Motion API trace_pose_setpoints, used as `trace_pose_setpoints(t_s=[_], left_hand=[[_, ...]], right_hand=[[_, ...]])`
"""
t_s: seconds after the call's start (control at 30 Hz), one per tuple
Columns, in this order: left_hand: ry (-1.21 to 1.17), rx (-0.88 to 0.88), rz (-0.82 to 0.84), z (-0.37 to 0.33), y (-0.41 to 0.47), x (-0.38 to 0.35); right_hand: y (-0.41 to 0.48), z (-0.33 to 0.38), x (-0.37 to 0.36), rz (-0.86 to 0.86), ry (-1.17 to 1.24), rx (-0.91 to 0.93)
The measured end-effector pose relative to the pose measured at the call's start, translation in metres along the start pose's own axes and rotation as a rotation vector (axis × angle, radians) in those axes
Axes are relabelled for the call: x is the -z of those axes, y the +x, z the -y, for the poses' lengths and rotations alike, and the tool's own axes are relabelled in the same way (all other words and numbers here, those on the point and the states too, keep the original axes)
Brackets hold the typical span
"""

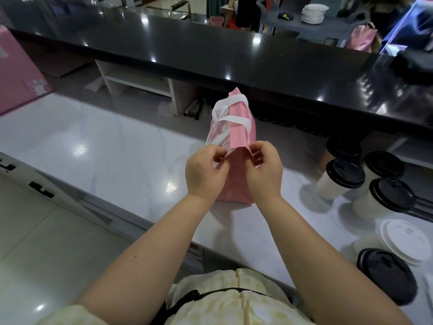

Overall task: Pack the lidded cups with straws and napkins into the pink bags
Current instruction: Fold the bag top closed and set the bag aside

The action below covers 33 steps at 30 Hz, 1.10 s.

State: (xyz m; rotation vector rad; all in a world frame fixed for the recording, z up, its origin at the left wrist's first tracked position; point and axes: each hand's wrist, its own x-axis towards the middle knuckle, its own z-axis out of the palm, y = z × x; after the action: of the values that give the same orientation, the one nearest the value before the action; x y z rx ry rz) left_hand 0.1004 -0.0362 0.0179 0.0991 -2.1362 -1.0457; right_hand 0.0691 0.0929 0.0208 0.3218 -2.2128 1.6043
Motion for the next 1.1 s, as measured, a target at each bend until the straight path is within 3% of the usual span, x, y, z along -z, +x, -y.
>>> trace_pose_setpoints(t_s=[0.13, 0.3, 0.43, 0.57, 0.7, 0.83, 1.0, 1.1], left_hand=[[0.092, -0.194, -0.054, -0.006, -0.004, -0.003], [-0.009, -0.351, 0.174, -0.015, -0.019, -0.014], [-0.175, -0.173, -0.004, 0.007, -0.009, 0.004], [-0.233, 0.238, -0.159, 0.047, 0.033, 0.031], [-0.212, 0.377, 0.041, 0.072, 0.088, 0.031], [-0.242, 0.566, 0.286, 0.080, 0.107, 0.015], [-0.350, 0.597, 0.158, 0.076, 0.093, 0.018], [-0.447, 0.601, 0.204, 0.073, 0.071, 0.030]], right_hand=[[0.011, -0.005, 0.012, -0.019, 0.001, -0.007], [0.030, -0.017, 0.031, -0.081, 0.034, -0.139], [0.015, -0.020, 0.043, -0.225, 0.071, -0.093], [-0.015, -0.017, 0.047, -0.173, 0.275, -0.078], [-0.026, -0.006, 0.029, 0.032, 0.237, -0.159], [-0.024, 0.000, 0.017, 0.017, 0.129, -0.187], [-0.001, -0.009, 0.031, -0.109, 0.092, -0.220], [0.015, -0.019, 0.043, -0.185, 0.187, -0.272]])
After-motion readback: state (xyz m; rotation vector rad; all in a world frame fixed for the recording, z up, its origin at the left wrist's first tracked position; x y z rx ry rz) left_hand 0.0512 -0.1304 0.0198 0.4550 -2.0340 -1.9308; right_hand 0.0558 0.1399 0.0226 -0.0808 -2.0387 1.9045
